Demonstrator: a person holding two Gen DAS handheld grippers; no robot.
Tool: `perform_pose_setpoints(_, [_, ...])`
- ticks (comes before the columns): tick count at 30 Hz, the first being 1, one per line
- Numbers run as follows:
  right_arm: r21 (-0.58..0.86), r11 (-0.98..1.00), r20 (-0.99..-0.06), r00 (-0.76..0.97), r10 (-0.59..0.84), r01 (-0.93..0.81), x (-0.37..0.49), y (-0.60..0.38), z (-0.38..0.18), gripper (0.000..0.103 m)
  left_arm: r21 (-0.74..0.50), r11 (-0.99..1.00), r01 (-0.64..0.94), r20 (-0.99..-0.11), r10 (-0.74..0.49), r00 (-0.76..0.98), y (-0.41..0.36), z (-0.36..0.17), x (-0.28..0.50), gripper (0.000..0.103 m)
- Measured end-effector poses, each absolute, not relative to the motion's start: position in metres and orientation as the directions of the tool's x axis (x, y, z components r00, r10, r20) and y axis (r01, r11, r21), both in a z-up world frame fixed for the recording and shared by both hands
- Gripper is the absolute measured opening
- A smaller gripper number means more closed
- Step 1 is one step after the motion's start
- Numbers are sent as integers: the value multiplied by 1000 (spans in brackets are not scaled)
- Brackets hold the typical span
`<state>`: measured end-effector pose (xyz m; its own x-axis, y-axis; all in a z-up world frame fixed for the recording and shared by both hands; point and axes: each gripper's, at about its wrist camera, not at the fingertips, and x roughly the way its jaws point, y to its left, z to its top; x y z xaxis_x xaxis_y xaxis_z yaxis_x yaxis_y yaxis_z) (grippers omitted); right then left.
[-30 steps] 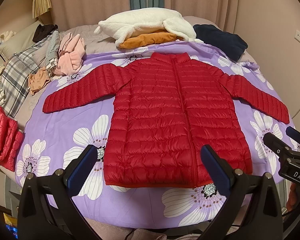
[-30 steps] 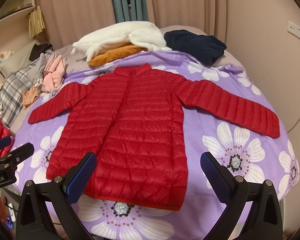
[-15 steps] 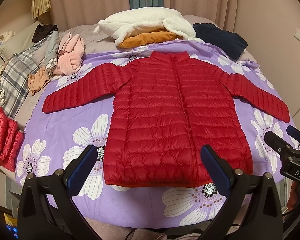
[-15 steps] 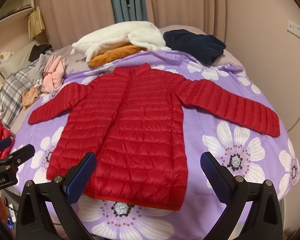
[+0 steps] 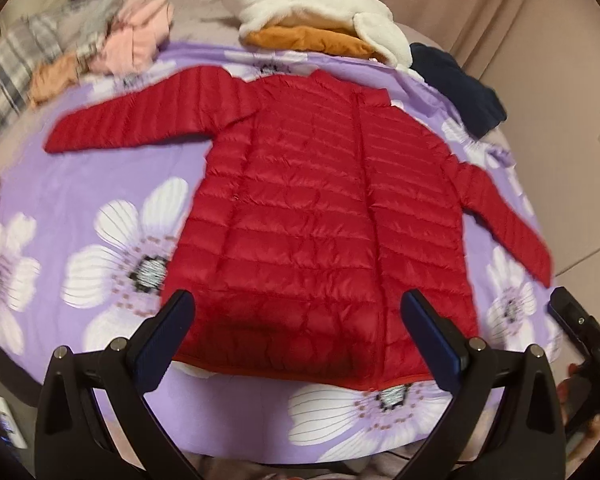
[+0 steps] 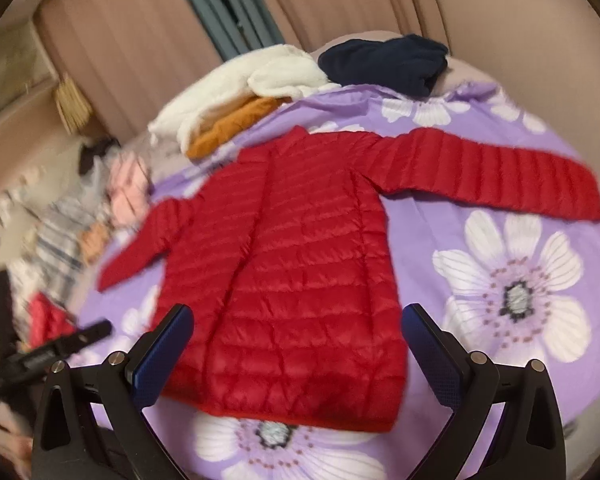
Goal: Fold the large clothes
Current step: 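Grasp the sleeve cuff nearest the right tool with the right tool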
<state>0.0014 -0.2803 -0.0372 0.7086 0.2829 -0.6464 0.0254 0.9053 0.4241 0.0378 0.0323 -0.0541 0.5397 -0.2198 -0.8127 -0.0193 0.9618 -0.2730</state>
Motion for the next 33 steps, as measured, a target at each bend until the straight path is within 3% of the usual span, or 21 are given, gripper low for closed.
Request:
perform_pose_setpoints(5, [592, 795, -591, 742, 316, 134, 13, -334, -62, 102, -415, 910, 3, -751, -345, 563, 37, -55, 50, 103])
perform_pose_setpoints(12, [683, 652, -576, 792, 202, 330, 25, -422, -97, 102, -510, 857, 67, -694, -457, 556, 34, -50, 81, 103])
perform_pose_setpoints(22, [725, 422, -618, 784, 53, 544, 65, -524, -153, 102, -429, 903, 8, -752, -362, 551, 34, -57, 126, 103])
perform_pose_setpoints(26, [789, 333, -544, 839, -14, 517, 68, -541, -158, 102, -420, 907, -4, -767, -353, 536, 33, -65, 135, 103])
perform_pose_setpoints(27, [800, 320, -527, 849, -31, 508, 67, -548, -159, 99, -414, 910, -7, -773, -348, 530, 32, -67, 137, 103])
perform_pose_setpoints(29, [813, 295, -506, 860, -67, 502, 67, -554, -158, 81, -410, 912, -8, -780, -346, 521, 31, -70, 141, 103])
perform_pose_setpoints(31, [792, 270, -545, 834, -92, 547, 68, -562, -163, 46, -400, 916, -7, -788, -340, 514, 31, -73, 143, 103])
perform_pose_setpoints(33, [775, 258, -569, 814, -116, 578, 65, -566, -166, 27, -390, 921, -8, -791, -331, 514, 32, -74, 143, 103])
